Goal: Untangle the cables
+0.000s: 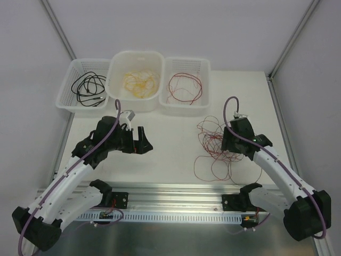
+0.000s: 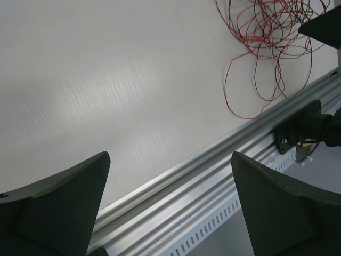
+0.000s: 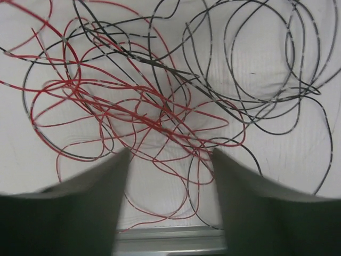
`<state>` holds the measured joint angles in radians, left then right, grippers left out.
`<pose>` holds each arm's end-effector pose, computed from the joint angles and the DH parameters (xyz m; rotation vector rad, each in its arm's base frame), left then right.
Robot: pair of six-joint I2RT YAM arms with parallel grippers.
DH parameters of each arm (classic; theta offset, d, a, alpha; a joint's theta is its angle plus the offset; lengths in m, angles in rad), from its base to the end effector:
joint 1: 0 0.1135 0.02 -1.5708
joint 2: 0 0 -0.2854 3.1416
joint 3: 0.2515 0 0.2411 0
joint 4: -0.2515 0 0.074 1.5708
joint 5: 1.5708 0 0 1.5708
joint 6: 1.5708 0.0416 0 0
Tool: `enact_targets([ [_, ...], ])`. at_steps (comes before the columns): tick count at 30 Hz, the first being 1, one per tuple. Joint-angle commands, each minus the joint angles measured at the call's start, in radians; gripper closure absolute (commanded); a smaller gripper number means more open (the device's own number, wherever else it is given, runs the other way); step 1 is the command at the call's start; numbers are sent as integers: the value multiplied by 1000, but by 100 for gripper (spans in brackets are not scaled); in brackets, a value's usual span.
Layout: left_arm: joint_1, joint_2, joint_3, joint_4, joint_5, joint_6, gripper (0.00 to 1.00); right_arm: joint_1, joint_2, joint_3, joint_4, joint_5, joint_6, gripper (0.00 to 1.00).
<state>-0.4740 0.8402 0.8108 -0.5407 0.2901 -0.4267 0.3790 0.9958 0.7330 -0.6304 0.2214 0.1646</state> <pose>0.1374 -0.0839 0.3177 0.2303 2.2204 -0.8222 0.1685 0.0573 0.2610 -0.1655 2.4288 -0.0303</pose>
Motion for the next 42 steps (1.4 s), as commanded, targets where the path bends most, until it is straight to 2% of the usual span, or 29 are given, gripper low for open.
enact_targets([
  [1, -15, -110, -126, 21, 28, -119, 1, 40, 59, -27, 142, -69, 13, 51],
  [3, -14, -186, -169, 21, 0, -162, 1, 131, 93, -18, 173, -79, 24, 69],
  [4, -15, -208, -203, 21, -9, -178, 1, 173, 107, 2, 178, -76, 35, 82],
  [5, -14, -243, -217, 21, -29, -207, 1, 257, 139, 18, 184, -73, 61, 88],
  [7, -14, -266, -248, 22, -46, -233, 1, 340, 177, 55, 190, -67, 84, 98],
  [9, -14, -285, -262, 24, -64, -265, 1, 465, 240, 126, 192, -33, 119, 99],
  [13, -14, -299, -259, 24, -74, -284, 1, 613, 363, 276, 202, -37, 151, 99],
  [15, -15, -297, -254, 24, -74, -294, 1, 679, 418, 381, 202, -66, 126, 96],
  [16, -15, -296, -252, 22, -74, -296, 1, 699, 466, 417, 190, -65, 112, 86],
  [18, -14, -288, -248, 22, -71, -302, 1, 741, 492, 512, 126, -45, 82, 79],
  [20, -15, -282, -245, 25, -71, -316, 1, 753, 480, 539, 77, -24, 58, 64],
  [21, -15, -274, -240, 28, -71, -317, 1, 752, 462, 540, 66, -5, 47, 48],
  [24, -17, -248, -219, 34, -75, -319, 1, 752, 382, 539, 2, 57, 23, 25],
  [28, -32, -181, -190, 71, -77, -328, 1, 744, 278, 502, -90, 173, 6, 18],
  [31, -81, -103, -156, 107, -98, -345, 1, 681, 210, 442, -137, 216, 24, 17],
  [35, -182, 43, -98, 162, -180, -366, 1, 534, 110, 263, -48, 130, 39, 18],
  [38, -262, 155, -46, 192, -235, -382, 1, 454, 61, 191, 64, -14, 39, 18],
  [42, -343, 307, 24, 246, -310, -406, 2, 419, 85, 111, 172, -80, 36, 18],
])
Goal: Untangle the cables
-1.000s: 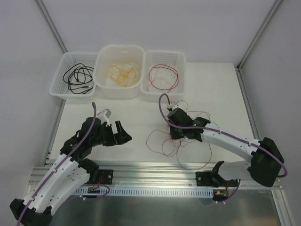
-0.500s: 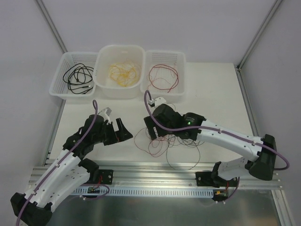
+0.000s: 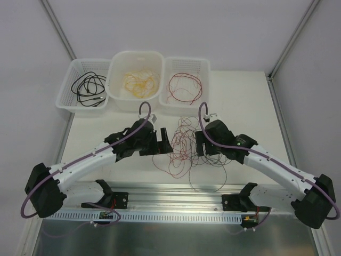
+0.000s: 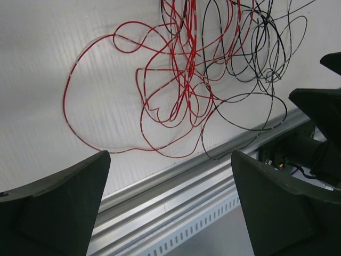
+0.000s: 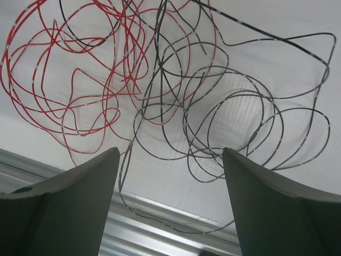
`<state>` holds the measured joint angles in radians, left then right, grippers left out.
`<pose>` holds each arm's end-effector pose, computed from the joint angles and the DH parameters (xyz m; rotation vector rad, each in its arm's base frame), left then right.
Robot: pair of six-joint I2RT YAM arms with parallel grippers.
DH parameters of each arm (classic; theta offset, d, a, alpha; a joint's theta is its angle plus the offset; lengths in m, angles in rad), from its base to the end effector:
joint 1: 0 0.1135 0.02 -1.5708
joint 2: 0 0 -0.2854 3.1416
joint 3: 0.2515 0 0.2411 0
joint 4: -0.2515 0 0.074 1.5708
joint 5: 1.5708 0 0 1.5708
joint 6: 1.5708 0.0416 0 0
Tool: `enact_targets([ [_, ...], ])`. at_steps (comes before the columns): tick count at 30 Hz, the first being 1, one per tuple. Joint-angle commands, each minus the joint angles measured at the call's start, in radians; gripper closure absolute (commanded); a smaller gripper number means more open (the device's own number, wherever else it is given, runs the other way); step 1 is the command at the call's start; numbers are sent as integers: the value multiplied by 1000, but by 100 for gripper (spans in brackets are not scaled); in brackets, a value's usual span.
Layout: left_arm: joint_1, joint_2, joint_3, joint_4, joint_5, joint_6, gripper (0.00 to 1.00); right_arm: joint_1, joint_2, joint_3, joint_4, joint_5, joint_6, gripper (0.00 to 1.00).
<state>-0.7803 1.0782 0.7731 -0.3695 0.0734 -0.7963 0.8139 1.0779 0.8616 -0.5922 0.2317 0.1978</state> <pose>0.1513 -0.1541 0.2799 0.0233 2.4130 -0.8850 0.1477 0.1424 0.2906 -0.6106 2.2820 0.2180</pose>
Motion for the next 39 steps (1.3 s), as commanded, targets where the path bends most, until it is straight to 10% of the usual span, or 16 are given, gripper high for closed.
enact_targets([
  [1, -62, 127, 71, 84, -118, -41, 3, -19, 28, -24, 172, -100, -3, 18],
  [10, -126, 448, 163, 139, -164, -60, 31, -61, 181, -93, 291, -97, 32, 23],
  [16, -83, 372, 121, 98, -233, -12, 100, -156, 150, -159, 270, -89, 43, 71],
  [19, -8, 233, 91, 12, -308, 35, 100, -225, 72, -164, 198, -66, 23, 99],
  [29, 278, -175, 139, -311, -532, 247, 100, -678, -235, 8, -103, -6, -15, 99],
  [39, 434, -274, 351, -513, -782, 382, 99, -797, -349, 272, -181, -31, -9, 99],
])
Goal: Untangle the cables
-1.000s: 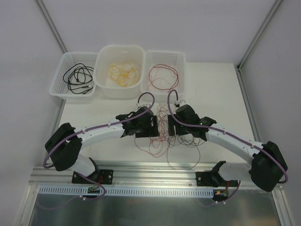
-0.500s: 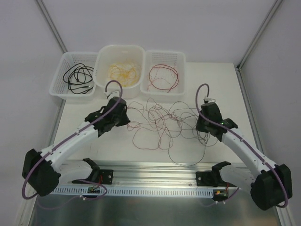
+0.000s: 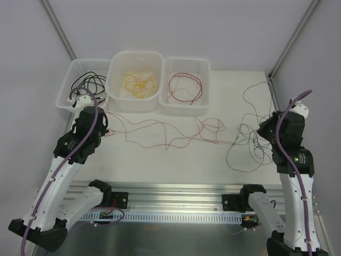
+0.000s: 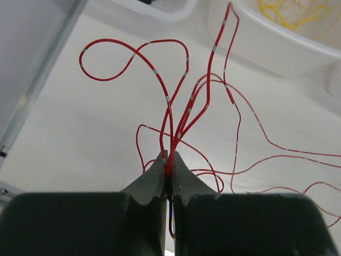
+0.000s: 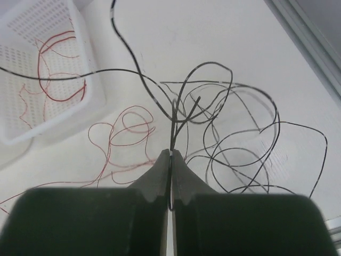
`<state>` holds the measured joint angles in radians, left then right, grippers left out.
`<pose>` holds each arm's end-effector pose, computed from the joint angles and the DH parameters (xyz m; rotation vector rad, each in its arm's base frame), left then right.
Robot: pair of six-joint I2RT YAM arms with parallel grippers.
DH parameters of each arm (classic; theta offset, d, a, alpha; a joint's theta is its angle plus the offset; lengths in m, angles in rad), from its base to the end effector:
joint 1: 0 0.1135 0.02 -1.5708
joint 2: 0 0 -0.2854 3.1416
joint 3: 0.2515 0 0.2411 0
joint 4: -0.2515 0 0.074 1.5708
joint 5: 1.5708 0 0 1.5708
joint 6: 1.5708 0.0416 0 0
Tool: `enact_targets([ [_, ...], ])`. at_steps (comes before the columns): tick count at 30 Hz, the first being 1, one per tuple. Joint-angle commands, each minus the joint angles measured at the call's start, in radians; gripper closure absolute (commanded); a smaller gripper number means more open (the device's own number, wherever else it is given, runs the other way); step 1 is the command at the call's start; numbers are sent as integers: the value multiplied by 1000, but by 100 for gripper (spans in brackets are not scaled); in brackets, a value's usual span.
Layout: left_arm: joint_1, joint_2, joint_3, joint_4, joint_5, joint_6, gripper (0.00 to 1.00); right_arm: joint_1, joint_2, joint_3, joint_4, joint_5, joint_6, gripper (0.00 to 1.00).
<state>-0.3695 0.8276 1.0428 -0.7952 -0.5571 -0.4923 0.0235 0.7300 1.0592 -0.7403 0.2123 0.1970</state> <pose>0.1326 -0.0278 0.3722 -0.4379 2.0081 0.0694 0.1142 -0.0061 0.3903 0.3073 1.9486 -0.0666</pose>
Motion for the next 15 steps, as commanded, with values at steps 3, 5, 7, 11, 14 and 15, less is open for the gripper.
enact_targets([
  [3, 43, -28, 131, -108, -234, 127, 98, -8, 19, 145, -41, -2, -25, 99],
  [5, 53, -28, 155, -114, -289, 162, 97, -7, 38, 169, -47, -11, -40, 96],
  [7, 57, -28, 160, -116, -279, 172, 94, -7, 52, 191, -59, -45, -47, 95],
  [11, 57, -21, 93, -111, -106, 156, 78, -7, 65, 104, -30, -144, -39, 90],
  [14, 55, 1, 8, -104, 93, 132, 57, -7, 92, 21, -30, -203, -39, 84],
  [15, 55, 11, -10, -101, 147, 124, 50, -7, 94, -4, -24, -241, -39, 84],
])
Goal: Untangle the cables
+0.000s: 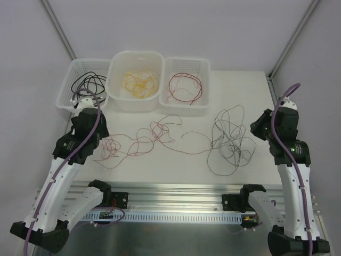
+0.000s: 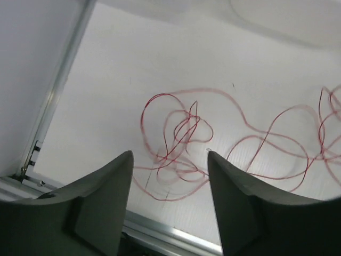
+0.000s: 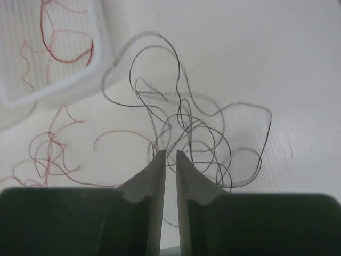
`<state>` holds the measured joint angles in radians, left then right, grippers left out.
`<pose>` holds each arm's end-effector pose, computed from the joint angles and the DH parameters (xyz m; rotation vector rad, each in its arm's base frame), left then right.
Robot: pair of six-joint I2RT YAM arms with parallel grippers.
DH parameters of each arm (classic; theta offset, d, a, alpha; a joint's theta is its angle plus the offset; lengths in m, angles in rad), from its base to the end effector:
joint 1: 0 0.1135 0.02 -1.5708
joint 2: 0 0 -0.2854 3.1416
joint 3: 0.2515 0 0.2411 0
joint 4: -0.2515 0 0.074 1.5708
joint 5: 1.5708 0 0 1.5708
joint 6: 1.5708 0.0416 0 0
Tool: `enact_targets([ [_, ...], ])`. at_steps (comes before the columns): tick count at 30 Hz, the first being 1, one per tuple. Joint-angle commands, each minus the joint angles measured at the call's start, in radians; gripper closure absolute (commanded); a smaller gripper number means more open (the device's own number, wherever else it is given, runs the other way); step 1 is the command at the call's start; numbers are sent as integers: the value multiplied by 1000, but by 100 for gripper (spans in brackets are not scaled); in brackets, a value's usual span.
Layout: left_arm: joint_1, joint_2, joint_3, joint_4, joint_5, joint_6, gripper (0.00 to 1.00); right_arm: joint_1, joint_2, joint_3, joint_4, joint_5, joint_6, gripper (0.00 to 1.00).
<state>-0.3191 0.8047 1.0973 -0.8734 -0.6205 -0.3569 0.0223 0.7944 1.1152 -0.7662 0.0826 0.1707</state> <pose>0.1202 -0.0142 0.3848 -0.3863 2.0057 0.2485 0.1269 -0.0006 0.3979 0.2017 2.0047 0.0396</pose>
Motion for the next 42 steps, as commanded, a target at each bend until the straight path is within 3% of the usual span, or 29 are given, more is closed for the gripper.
enact_targets([
  [1, 5, 37, -100, -12, 258, -16, 41, -4, 31, -102, 4, -121, -16, 83],
  [3, 3, 37, -131, 8, 417, -10, 18, -5, 31, -139, 8, -138, -17, 81],
  [4, -1, 33, -152, 45, 476, -2, 12, -4, 32, -170, 8, -144, -16, 79],
  [6, -34, 22, -171, 103, 674, 4, 2, -2, 31, -195, 8, -159, -16, 59],
  [8, -119, 27, -185, 201, 757, -13, 1, 17, 25, -224, 13, -164, -17, 48],
  [11, -266, 99, -156, 287, 739, -34, 1, 86, 5, -245, 19, -171, -16, 41],
  [15, -513, 319, -96, 370, 667, -1, 1, 186, -1, -255, 5, -165, -19, 38],
  [18, -602, 497, -39, 410, 631, 59, 3, 272, -12, -281, 8, -152, -8, 35],
  [22, -731, 715, 79, 441, 561, 162, 15, 367, -20, -311, 24, -149, 19, 26],
  [24, -744, 816, 108, 455, 545, 211, 24, 390, -26, -321, 21, -139, 21, 22],
  [30, -745, 973, 136, 533, 570, 343, 32, 398, -82, -331, -13, -109, 12, 13],
  [42, -726, 1099, 181, 585, 605, 527, 34, 398, -124, -357, -33, -122, 12, 13],
])
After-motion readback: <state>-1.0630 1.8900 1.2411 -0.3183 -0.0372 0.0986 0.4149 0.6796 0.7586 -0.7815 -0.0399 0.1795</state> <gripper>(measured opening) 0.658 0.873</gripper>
